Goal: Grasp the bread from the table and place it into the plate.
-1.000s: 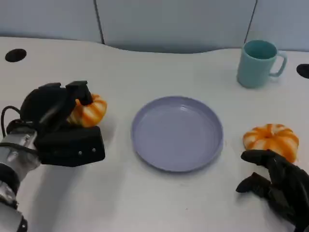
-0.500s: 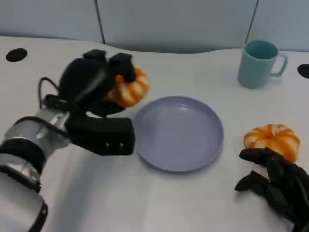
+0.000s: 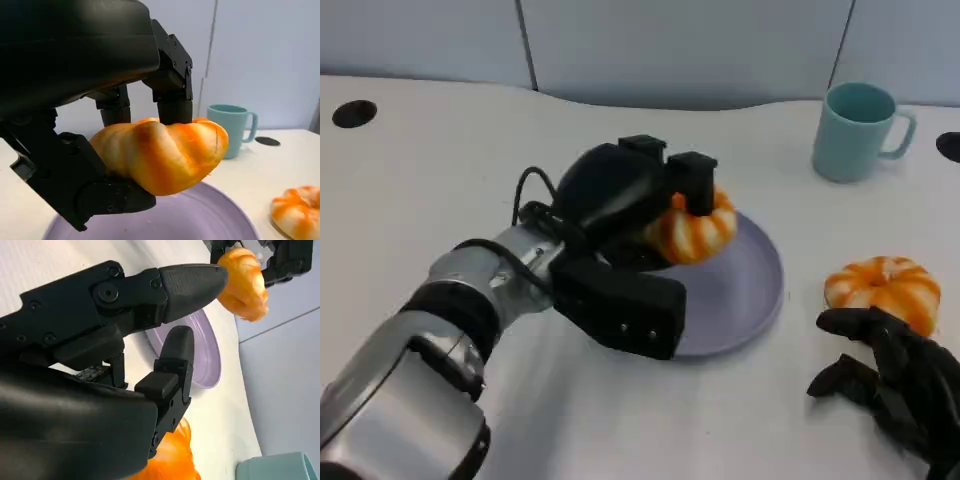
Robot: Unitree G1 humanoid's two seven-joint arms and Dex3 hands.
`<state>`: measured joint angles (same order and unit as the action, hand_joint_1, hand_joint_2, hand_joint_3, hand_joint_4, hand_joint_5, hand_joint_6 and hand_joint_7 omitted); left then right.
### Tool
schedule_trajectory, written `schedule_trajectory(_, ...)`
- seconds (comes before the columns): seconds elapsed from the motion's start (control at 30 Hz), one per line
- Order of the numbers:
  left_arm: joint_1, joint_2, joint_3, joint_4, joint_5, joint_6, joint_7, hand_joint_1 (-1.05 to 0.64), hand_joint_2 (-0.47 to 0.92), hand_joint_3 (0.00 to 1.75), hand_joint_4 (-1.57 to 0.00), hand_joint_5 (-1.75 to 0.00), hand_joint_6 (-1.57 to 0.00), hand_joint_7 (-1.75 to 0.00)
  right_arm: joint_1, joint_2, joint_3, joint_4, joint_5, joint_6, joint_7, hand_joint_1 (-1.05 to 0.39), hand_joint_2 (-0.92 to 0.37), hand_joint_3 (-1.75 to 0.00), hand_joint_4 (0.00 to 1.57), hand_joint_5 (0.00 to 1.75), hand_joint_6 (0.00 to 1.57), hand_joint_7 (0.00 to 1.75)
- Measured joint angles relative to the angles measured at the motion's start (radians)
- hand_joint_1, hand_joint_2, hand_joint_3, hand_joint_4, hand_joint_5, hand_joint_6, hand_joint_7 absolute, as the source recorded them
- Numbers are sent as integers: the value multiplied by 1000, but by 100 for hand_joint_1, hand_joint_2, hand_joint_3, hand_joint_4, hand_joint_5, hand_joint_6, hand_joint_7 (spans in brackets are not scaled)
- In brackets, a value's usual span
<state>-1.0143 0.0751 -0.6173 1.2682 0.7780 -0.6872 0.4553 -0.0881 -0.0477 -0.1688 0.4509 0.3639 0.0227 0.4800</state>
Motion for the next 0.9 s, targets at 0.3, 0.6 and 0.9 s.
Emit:
schedule_trajectory(0.3,-5,-32,-8,27,-8,47,-138,-22,56,96,-89,-175,-81,-134,7,0,2,-20,0,19,-9,-44,-92,-26,59,141,59,97)
schedule_trajectory(0.6,-6,-35,2,27,-25,84,-250,-37,90,16,-49,-105,-59,-45,20,4,8,-43,1,31,-17,-43,-92,-25,60,140,60,96)
schedule_trajectory(0.9,-34,-35,17,22,-46,108,-370,-80,92,27,-10,-28,-26,-1,20,3,6,-44,5,36,-12,-43,-92,-25,60,136,59,96)
